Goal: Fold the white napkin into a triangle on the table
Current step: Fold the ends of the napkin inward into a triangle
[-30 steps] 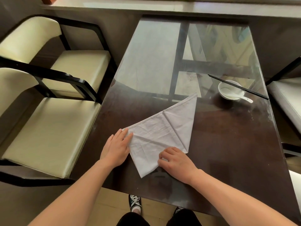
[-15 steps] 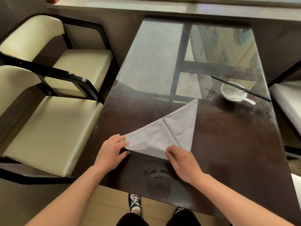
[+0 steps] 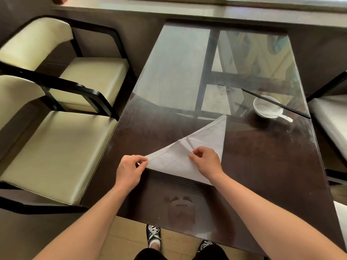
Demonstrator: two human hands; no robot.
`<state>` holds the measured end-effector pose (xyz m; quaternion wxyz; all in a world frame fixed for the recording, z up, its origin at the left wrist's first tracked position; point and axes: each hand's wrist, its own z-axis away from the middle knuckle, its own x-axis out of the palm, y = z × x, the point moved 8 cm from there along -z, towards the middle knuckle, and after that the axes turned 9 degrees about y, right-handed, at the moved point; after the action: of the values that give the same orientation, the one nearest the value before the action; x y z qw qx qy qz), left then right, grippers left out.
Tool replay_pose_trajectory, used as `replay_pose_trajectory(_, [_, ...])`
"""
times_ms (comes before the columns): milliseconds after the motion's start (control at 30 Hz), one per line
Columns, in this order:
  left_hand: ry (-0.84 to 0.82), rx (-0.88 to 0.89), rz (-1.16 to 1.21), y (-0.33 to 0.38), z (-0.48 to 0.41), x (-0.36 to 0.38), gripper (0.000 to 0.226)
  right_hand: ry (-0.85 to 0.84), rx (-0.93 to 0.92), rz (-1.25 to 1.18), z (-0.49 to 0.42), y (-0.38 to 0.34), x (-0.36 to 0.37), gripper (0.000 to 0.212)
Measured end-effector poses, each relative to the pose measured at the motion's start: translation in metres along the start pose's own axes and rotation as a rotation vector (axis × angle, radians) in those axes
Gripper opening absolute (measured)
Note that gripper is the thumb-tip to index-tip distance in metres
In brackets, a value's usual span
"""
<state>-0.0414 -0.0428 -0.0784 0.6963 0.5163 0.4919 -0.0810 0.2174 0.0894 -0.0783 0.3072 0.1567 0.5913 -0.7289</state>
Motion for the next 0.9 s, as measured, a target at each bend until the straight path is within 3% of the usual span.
replay_pose_trajectory(233, [0.005, -0.049, 0.054, 0.005, -0.008, 0.003, 0.017, 0.094, -0.002, 0.217, -0.010, 0.005, -0.001, 0.022])
replay_pose_trajectory(500, [0.050, -0.152, 0.027, -0.004, -0.020, 0.001, 0.016, 0.150, 0.040, 0.310, -0.017, 0.011, -0.003, 0.018])
replay_pose_trajectory(633, [0.047, -0.187, -0.032, -0.008, -0.023, 0.002, 0.013, 0.166, -0.056, 0.308, -0.019, 0.003, 0.000, 0.017])
replay_pose_trajectory(900, [0.088, -0.075, -0.102, 0.002, -0.017, -0.001, 0.004, 0.187, -0.249, 0.447, -0.023, -0.012, 0.009, 0.013])
